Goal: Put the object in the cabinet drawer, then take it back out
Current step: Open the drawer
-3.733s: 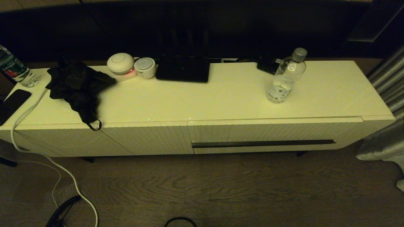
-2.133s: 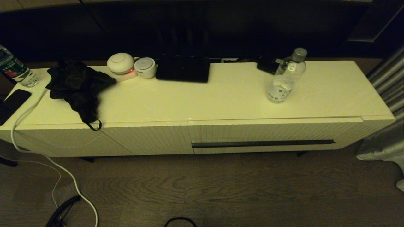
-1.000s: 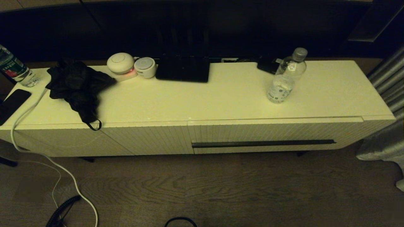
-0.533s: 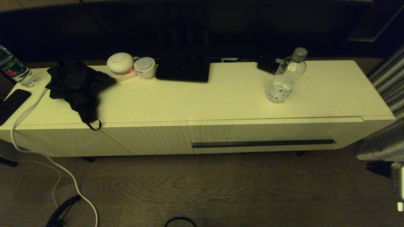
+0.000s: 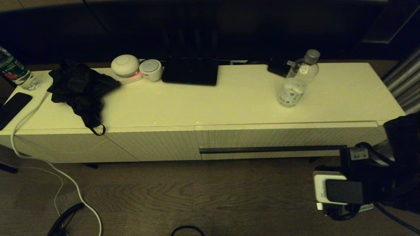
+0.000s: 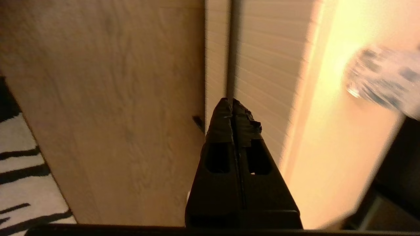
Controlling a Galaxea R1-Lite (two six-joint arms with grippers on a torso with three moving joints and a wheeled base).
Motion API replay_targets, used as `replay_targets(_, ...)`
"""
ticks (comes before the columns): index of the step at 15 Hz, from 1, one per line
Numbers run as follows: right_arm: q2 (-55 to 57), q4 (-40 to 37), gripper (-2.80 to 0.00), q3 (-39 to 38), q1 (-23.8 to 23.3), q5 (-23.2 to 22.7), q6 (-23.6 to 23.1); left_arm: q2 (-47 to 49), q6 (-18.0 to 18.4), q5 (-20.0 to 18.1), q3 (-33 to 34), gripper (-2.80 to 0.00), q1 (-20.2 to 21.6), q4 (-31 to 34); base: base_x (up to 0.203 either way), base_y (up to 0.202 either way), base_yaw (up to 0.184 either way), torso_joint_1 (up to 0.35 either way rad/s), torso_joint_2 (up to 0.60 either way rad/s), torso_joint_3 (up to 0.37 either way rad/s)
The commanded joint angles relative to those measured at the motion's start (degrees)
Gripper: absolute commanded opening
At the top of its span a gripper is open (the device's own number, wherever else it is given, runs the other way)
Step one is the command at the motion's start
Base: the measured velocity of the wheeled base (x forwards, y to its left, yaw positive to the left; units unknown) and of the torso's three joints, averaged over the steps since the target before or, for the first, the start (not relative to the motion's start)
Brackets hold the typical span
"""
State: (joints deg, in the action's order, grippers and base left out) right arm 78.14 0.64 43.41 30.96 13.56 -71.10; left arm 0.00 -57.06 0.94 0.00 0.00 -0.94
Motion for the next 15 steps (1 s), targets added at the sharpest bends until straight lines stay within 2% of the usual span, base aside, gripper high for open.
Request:
replay_targets(1, 8.0, 5.83, -2.8, -2.89, 0.62, 0.23, -0.16, -0.09, -0.34, 0.03, 0.0, -2.8, 0.0, -0.03, 0.0, 0.0, 0.0, 0.0, 0.0, 0.0)
replay_targets(4, 16.18, 15.47, -2.8, -3.73, -1.33, -0.01, -0.19, -0.09, -0.34, 0.03, 0.0, -2.8, 0.0, -0.03, 0.0, 0.0, 0.0, 0.0, 0.0, 0.0)
replay_targets(10, 26.34, 28.65, -2.8, -6.41, -4.54, -0.92, -1.41, -0.09, -0.34, 0.03, 0.0, -2.8, 0.0, -0.03, 0.0, 0.0, 0.0, 0.0, 0.0, 0.0)
replay_targets(15, 31.0, 30.37, -2.8, -5.37, -6.59, -1.72, -1.66, -0.09, -0.34, 0.03, 0.0, -2.8, 0.0, -0.03, 0.0, 0.0, 0.0, 0.0, 0.0, 0.0)
